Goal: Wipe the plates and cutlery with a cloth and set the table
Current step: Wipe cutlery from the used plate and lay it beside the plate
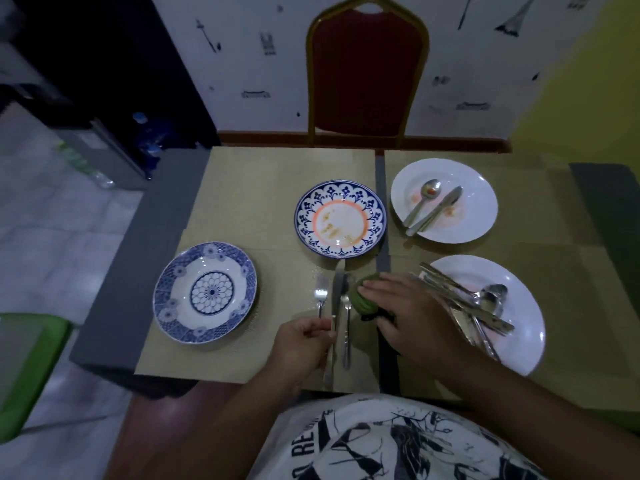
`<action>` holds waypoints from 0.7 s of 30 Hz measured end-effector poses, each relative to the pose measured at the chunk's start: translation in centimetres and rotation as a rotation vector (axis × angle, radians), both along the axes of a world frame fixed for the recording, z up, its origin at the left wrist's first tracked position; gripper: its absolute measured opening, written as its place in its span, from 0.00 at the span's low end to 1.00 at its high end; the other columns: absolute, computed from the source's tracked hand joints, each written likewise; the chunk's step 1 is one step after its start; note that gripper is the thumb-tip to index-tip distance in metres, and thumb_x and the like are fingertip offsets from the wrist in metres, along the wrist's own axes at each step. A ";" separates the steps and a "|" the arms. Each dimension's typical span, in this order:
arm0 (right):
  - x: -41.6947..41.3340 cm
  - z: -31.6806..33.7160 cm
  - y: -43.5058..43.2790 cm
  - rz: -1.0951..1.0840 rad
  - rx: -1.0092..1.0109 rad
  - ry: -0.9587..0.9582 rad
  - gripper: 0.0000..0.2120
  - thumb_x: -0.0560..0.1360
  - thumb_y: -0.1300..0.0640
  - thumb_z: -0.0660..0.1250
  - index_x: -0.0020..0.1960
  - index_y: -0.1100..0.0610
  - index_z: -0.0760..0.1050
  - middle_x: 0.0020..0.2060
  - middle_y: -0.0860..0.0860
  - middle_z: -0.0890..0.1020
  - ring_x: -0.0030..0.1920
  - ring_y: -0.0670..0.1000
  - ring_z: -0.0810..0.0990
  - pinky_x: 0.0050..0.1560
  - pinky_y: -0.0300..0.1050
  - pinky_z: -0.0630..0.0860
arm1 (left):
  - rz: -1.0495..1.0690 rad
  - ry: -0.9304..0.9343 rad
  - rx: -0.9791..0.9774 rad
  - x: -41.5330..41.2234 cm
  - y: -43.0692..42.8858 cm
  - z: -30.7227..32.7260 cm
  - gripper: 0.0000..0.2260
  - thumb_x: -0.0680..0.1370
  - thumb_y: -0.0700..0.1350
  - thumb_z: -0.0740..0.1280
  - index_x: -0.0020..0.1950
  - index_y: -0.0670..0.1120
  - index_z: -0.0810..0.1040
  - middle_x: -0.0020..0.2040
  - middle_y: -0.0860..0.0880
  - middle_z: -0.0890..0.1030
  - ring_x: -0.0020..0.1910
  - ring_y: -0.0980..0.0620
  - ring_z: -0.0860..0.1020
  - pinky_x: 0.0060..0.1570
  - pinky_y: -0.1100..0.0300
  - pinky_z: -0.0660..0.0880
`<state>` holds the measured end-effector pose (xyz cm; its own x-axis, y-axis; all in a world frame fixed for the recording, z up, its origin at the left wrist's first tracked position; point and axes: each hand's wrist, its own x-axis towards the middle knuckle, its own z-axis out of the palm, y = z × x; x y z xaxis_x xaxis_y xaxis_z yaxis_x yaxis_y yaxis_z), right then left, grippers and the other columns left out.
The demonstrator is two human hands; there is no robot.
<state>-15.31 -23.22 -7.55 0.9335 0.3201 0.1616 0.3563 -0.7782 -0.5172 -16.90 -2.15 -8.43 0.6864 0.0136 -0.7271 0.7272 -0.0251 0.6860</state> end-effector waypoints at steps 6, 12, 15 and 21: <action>0.9 -1.4 2.1 0.065 0.013 0.015 0.29 0.63 0.67 0.75 0.63 0.55 0.79 0.60 0.49 0.81 0.63 0.53 0.74 0.66 0.45 0.66 | 0.046 -0.016 0.128 0.1 3.9 -1.0 0.04 0.76 0.32 0.70 0.49 0.38 0.83 0.35 0.48 0.84 0.29 0.56 0.81 0.29 0.64 0.78; 1.0 -2.2 3.7 0.076 0.020 0.049 0.30 0.62 0.67 0.75 0.64 0.54 0.79 0.61 0.48 0.81 0.63 0.52 0.74 0.66 0.46 0.68 | -0.014 -0.078 0.309 2.0 5.9 -2.8 0.05 0.76 0.36 0.72 0.46 0.45 0.85 0.41 0.47 0.86 0.38 0.53 0.83 0.35 0.60 0.81; 1.0 -2.3 3.9 0.064 0.025 0.064 0.30 0.62 0.68 0.75 0.63 0.54 0.79 0.61 0.48 0.81 0.63 0.53 0.75 0.66 0.46 0.67 | -0.100 -0.157 0.421 2.5 6.1 -3.7 0.06 0.74 0.38 0.74 0.44 0.49 0.83 0.39 0.54 0.83 0.40 0.56 0.82 0.39 0.66 0.79; 1.0 -2.3 4.5 0.037 0.032 0.083 0.29 0.64 0.69 0.74 0.64 0.54 0.79 0.61 0.47 0.80 0.64 0.53 0.74 0.66 0.48 0.68 | -0.202 -0.313 0.561 2.2 6.5 -4.9 0.08 0.74 0.39 0.74 0.52 0.46 0.81 0.40 0.53 0.80 0.39 0.57 0.78 0.38 0.67 0.75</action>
